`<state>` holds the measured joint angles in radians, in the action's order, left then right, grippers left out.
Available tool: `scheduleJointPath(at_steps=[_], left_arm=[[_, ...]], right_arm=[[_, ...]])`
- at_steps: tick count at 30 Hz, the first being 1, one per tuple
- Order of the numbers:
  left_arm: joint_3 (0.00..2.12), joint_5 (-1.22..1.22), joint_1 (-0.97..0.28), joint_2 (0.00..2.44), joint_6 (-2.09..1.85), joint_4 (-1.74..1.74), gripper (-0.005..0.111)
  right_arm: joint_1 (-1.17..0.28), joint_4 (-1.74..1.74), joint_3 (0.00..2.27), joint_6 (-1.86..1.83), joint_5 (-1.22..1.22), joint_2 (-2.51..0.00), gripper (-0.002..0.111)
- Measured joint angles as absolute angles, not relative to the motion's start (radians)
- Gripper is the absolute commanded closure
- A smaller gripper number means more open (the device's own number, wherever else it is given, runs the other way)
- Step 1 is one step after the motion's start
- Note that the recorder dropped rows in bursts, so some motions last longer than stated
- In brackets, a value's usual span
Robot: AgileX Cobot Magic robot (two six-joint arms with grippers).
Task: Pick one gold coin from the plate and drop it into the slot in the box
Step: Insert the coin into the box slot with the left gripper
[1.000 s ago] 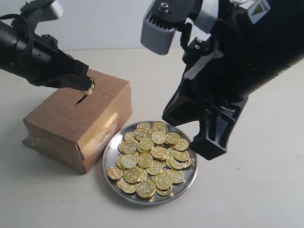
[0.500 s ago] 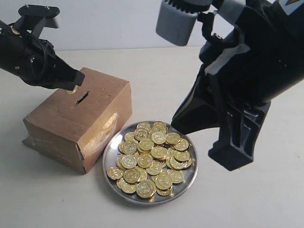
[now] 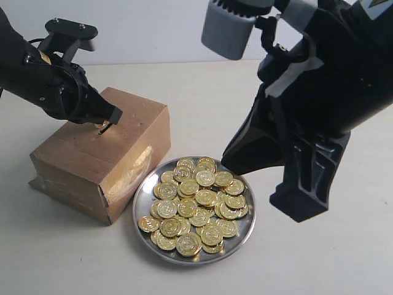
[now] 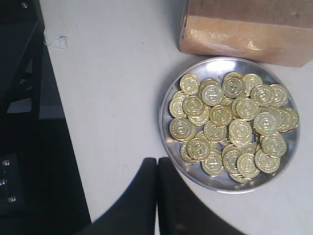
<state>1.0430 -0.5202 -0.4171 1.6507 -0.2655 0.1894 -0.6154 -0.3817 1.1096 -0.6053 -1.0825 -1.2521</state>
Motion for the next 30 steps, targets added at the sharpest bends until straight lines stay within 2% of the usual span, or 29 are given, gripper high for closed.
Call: scheduleJointPath(at_steps=[21,23,24,26,28,30], left_arm=[[1.043,-0.514,-0.417,1.693,-0.258,0.180,0.105],[1.043,-0.514,-0.417,1.693,-0.258,0.180,0.093],[1.043,-0.514,-0.417,1.693,-0.258,0.180,0.080],[1.043,-0.514,-0.417,1.693,-0.258,0.182,0.062],[1.043,-0.512,-0.417,1.693,-0.258,0.182,0.055],[1.043,-0.512,-0.418,1.693,-0.258,0.182,0.056]], right_arm=[[-0.615,-0.384,1.110,-0.601,-1.083,-1.252,0.108],[-0.615,-0.384,1.110,-0.601,-1.083,-1.252,0.108],[-0.615,-0.384,1.110,-0.601,-1.083,-1.252,0.108],[-0.615,-0.384,1.110,-0.601,-1.083,-1.252,0.108],[-0.615,-0.384,1.110,-0.601,-1.083,-1.252,0.108],[-0.615,-0.384,1.110,-0.601,-1.083,-1.252,0.108]])
